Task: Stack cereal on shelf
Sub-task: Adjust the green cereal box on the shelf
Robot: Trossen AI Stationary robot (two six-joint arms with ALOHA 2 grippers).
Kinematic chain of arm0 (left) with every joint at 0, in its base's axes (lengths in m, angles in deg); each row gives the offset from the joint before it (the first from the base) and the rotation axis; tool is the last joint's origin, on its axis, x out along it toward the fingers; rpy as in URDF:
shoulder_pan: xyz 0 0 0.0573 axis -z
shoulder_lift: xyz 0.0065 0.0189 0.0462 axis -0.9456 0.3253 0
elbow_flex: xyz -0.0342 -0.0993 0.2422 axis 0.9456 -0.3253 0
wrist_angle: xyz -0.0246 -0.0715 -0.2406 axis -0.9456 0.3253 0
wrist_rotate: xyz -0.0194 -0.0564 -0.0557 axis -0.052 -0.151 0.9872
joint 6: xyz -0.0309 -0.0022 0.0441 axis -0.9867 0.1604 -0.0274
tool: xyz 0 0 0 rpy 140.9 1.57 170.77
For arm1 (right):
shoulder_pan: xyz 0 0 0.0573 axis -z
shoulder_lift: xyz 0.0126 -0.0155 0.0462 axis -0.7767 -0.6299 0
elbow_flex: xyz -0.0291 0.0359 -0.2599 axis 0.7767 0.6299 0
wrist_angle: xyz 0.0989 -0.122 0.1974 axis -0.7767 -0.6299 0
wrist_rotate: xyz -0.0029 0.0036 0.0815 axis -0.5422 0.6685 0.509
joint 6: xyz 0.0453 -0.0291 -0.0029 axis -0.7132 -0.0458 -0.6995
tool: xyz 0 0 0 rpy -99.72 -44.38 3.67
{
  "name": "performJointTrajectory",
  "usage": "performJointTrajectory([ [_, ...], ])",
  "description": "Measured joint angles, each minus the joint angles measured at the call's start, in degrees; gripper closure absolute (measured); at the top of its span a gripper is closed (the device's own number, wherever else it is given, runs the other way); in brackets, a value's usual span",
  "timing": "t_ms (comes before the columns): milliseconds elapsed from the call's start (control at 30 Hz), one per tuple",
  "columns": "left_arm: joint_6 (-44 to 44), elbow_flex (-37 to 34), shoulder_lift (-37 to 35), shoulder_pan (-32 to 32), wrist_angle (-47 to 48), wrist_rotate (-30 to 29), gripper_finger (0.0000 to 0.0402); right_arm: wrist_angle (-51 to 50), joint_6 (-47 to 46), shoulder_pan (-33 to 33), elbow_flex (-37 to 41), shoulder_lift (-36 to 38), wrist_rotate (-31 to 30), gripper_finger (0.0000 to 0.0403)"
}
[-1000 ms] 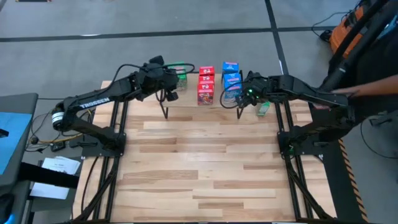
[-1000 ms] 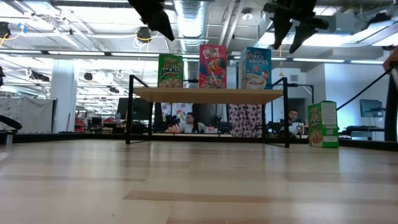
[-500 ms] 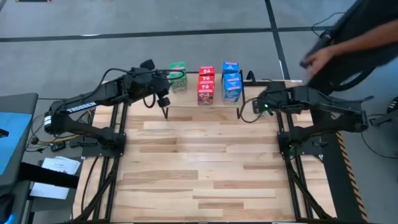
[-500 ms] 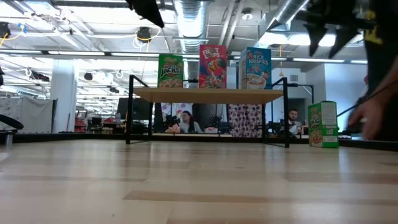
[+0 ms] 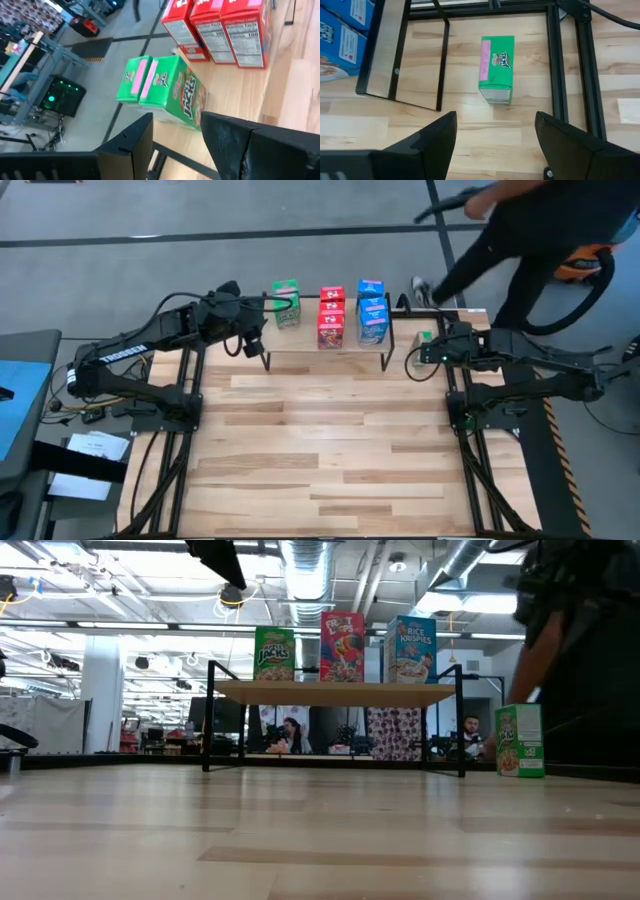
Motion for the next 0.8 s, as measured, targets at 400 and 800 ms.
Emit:
performJointTrajectory([
  [400,-1.9,0.0,0.0,0.0,3.4,0.0,0.0246,-0.4,0.4,0.0,0.0,-0.2,0.9,0.0103],
  [800,-1.9,0.0,0.0,0.0,3.4,0.1,0.0246,0.0,3.0,4.1,0.0,-1.7,0.9,0.0009],
])
